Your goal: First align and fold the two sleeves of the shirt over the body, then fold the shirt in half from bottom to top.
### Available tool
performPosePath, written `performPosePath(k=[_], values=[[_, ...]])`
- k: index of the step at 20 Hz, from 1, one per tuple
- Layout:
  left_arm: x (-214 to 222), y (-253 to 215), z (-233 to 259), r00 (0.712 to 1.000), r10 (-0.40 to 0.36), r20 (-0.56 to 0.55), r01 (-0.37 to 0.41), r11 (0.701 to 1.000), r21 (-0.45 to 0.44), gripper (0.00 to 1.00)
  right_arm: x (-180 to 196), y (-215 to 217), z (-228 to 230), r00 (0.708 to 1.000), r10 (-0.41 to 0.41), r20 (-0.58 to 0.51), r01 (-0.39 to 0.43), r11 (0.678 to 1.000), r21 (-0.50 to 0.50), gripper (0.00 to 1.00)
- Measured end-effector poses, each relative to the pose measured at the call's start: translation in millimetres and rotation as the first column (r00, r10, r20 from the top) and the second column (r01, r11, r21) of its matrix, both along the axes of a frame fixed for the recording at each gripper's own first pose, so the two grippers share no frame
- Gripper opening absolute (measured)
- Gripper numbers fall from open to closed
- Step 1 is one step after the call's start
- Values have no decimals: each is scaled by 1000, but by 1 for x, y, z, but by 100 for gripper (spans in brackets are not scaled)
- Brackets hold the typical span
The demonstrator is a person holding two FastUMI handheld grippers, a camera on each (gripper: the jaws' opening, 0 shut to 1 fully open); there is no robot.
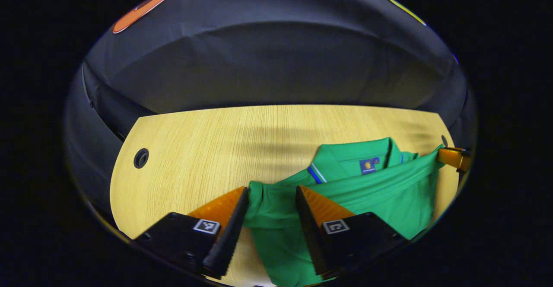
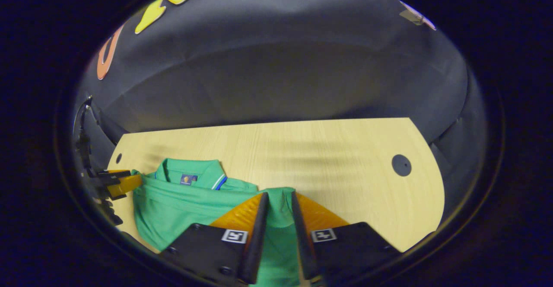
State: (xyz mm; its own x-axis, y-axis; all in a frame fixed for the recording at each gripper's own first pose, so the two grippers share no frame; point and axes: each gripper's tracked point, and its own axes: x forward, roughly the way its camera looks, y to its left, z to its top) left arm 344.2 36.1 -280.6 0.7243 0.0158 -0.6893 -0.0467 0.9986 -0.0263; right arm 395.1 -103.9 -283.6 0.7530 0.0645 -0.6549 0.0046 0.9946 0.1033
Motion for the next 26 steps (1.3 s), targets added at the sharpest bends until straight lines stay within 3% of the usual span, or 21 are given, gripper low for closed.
performPosePath(k=[4,5,6,8,10,11,13,18,19,21,24,26], values=[[-28,0,54,997,37,69,-35,999,-28,100,-22,-4,41,998,8,69,-8,1000,3,90],[-39,0,72,994,47,99,-44,998,-36,92,-30,-5,55,996,16,89,-16,1000,0,86],[-49,0,91,990,53,133,-48,998,-42,92,-39,-6,71,992,22,121,-21,1000,-8,93],[-74,4,128,978,65,198,-60,998,-28,93,-63,-5,105,981,40,189,-35,999,-30,98],[-105,7,162,962,62,266,-64,998,-1,96,-95,-4,140,966,51,255,-40,998,-49,98],[-120,5,179,953,55,299,-60,998,6,96,-113,-2,159,956,48,290,-34,998,-53,93],[-154,2,211,930,45,365,-54,998,13,97,-154,2,196,937,39,348,-18,998,-62,97],[-248,-5,277,868,32,496,-27,999,-18,97,-274,21,282,853,-6,521,56,995,-80,92],[-268,-4,288,855,31,518,-21,999,-26,97,-299,25,292,836,-12,549,72,993,-89,97],[-311,-2,299,836,29,548,-22,1000,-18,97,-350,47,305,820,-3,572,63,994,-85,92],[-363,1,307,811,45,584,-39,999,-24,97,-414,66,305,805,-10,593,68,995,-75,95],[-393,0,305,808,72,585,-46,997,-59,97,-447,80,300,806,-12,592,61,996,-63,92]])
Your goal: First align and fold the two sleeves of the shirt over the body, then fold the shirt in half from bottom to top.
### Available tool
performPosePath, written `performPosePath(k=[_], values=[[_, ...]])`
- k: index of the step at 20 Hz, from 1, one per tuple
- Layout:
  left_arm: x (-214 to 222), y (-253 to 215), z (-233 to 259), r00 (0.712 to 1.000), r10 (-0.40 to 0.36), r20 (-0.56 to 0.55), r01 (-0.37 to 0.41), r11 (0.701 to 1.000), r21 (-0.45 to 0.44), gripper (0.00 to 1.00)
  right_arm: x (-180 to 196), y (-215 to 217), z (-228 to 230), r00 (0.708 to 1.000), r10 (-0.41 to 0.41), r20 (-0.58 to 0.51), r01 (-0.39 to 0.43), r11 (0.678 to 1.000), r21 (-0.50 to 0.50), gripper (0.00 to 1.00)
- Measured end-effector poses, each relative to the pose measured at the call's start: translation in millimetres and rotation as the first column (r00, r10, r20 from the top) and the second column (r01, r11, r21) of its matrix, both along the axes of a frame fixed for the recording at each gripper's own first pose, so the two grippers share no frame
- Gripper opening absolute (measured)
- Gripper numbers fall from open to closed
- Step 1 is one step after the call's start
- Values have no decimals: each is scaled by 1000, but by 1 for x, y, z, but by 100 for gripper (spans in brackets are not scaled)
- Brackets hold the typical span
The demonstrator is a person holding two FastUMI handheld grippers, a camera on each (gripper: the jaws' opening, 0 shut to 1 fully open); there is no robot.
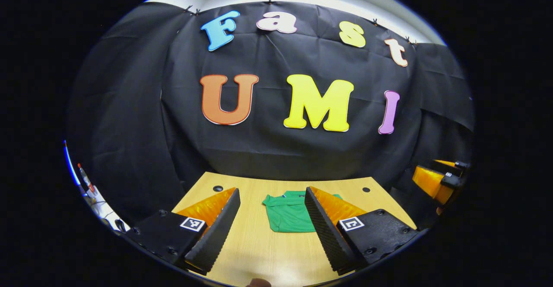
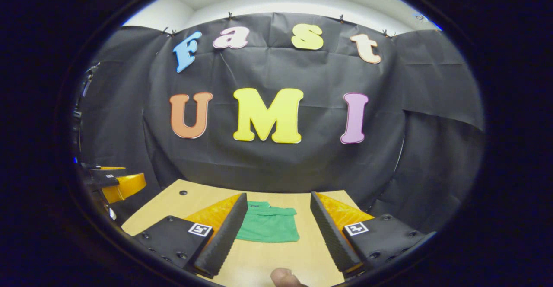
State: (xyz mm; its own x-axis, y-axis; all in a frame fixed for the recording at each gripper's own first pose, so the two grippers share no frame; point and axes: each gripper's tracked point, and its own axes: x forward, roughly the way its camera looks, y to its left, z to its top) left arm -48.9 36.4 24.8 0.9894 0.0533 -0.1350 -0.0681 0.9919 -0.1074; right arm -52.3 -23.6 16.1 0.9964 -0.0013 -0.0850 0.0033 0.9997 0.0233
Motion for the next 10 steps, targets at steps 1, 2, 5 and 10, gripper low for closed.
performPosePath(k=[1,2,5,10], values=[[-12,0,1,1000,-5,5,5,1000,-10,97,-15,7,-3,1000,7,2,-7,1000,0,92],[-25,0,3,1000,-7,24,7,1000,-1,96,-27,12,-5,1000,14,10,-14,1000,-4,92],[-53,1,-4,999,1,33,-2,999,34,97,-57,34,-18,999,36,8,-35,999,-29,92],[-81,-8,-23,999,-40,-5,41,998,47,97,-80,65,-29,996,88,-17,-89,994,-68,92]])
